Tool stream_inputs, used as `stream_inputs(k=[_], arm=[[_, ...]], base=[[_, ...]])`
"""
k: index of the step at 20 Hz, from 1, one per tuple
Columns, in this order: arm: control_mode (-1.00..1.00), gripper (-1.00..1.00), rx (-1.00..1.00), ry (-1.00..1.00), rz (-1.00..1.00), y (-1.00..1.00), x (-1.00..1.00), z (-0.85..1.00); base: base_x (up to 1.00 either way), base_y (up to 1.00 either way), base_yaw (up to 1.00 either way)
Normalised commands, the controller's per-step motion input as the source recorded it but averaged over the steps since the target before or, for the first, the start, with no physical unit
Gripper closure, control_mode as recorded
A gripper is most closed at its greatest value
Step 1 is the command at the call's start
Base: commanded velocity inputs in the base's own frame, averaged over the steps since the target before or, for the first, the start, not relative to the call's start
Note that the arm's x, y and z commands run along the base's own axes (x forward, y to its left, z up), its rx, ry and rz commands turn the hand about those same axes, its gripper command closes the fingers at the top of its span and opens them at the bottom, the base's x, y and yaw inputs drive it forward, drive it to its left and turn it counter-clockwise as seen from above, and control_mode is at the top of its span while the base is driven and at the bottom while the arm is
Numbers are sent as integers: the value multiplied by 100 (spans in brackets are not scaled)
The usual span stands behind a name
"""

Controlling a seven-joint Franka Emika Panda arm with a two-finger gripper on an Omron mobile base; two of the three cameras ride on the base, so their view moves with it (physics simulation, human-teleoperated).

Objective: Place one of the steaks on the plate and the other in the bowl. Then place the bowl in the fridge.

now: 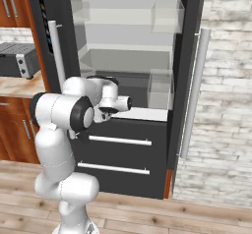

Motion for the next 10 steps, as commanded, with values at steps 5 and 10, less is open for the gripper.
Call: stream_inputs(k=[5,10], arm=[[-100,-100,1,0,37,46,-13,0],[-100,-100,9,-1,21,37,-98,7]], base=[[0,0,0],[0,0,0]])
